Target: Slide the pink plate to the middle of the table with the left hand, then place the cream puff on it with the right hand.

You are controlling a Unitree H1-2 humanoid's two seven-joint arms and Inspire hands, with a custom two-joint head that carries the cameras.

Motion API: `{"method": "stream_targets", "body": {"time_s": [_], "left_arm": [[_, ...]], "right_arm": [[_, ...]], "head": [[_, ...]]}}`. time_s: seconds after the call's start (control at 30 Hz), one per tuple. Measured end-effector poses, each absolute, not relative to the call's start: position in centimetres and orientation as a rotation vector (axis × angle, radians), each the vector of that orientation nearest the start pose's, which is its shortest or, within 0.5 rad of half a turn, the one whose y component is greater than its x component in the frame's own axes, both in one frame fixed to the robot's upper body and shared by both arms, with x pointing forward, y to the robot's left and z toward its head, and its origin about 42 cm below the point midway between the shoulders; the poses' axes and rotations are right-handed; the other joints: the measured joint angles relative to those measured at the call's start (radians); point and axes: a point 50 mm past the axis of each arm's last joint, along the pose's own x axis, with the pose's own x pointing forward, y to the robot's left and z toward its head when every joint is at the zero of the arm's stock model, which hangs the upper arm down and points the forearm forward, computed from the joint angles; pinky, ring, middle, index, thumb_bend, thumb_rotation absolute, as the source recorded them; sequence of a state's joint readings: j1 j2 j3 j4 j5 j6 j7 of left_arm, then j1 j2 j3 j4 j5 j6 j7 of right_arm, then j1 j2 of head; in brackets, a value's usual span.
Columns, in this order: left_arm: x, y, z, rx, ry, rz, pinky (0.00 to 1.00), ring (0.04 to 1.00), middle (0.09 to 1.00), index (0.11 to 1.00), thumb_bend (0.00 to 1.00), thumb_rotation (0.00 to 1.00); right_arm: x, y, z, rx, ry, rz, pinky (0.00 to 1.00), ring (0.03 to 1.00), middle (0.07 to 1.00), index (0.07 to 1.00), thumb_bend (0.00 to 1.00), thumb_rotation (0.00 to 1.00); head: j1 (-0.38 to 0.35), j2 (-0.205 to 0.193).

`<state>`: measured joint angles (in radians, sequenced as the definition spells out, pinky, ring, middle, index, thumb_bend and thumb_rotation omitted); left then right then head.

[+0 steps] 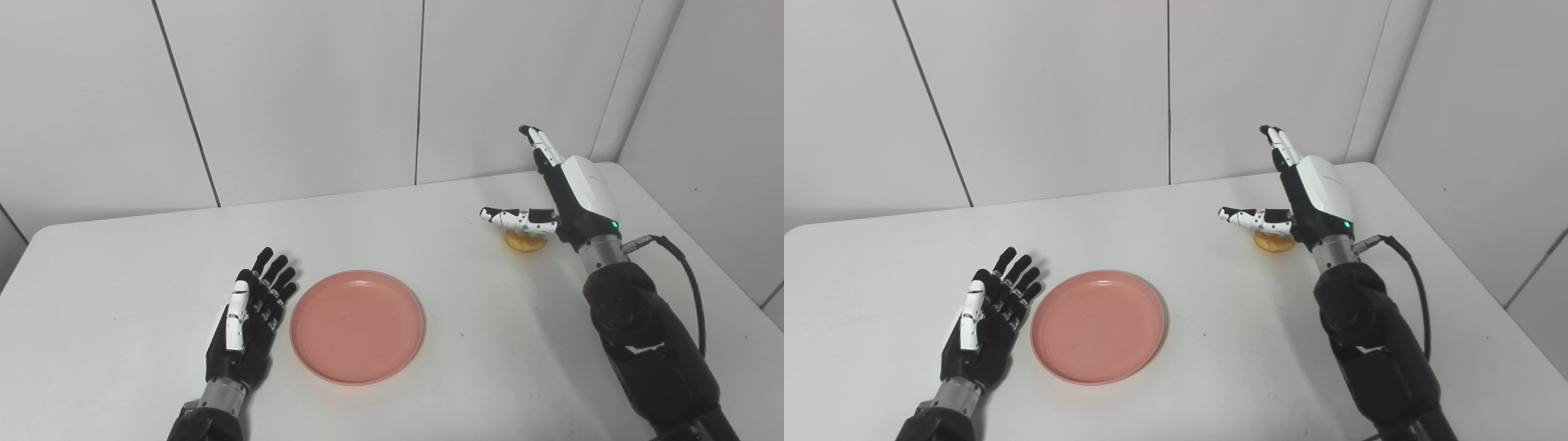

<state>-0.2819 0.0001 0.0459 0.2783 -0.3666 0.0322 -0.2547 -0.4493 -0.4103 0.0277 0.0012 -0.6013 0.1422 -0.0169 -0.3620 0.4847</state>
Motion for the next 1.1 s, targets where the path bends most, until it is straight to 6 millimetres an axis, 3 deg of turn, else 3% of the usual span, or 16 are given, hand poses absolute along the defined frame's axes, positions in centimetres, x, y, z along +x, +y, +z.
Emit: {"method": "stream_targets", "body": {"time_s": [0.17,0.4,0.83,1.1], "left_arm": [[37.1,18.6,11.0,-0.371,-0.004,-0.285,1.0,0.972,0.975,0.974,0.38,1.0],[37.1,18.7,11.0,-0.371,-0.005,-0.285,1.0,0.974,0.974,0.974,0.37,1.0],[37.2,19.0,11.1,-0.368,-0.005,-0.293,0.99,0.972,0.976,0.976,0.38,1.0],[37.1,19.0,11.2,-0.366,-0.005,-0.294,0.99,0.969,0.973,0.974,0.38,1.0]], "right_arm": [[41.7,-31.2,26.9,-1.034,-0.285,-0.185,0.74,0.944,1.0,0.992,0.82,0.46],[42.7,-32.2,25.2,-1.092,-0.195,-0.185,0.73,0.939,1.0,0.982,0.84,0.42],[44.5,-33.5,23.2,-1.115,-0.079,-0.173,0.71,0.931,1.0,0.995,0.86,0.49],[45.7,-34.1,22.2,-1.102,-0.011,-0.164,0.7,0.923,1.0,0.992,0.85,0.48]], "head": [[0.002,0.011],[-0.008,0.017],[-0.009,0.032],[-0.003,0.04]]}}
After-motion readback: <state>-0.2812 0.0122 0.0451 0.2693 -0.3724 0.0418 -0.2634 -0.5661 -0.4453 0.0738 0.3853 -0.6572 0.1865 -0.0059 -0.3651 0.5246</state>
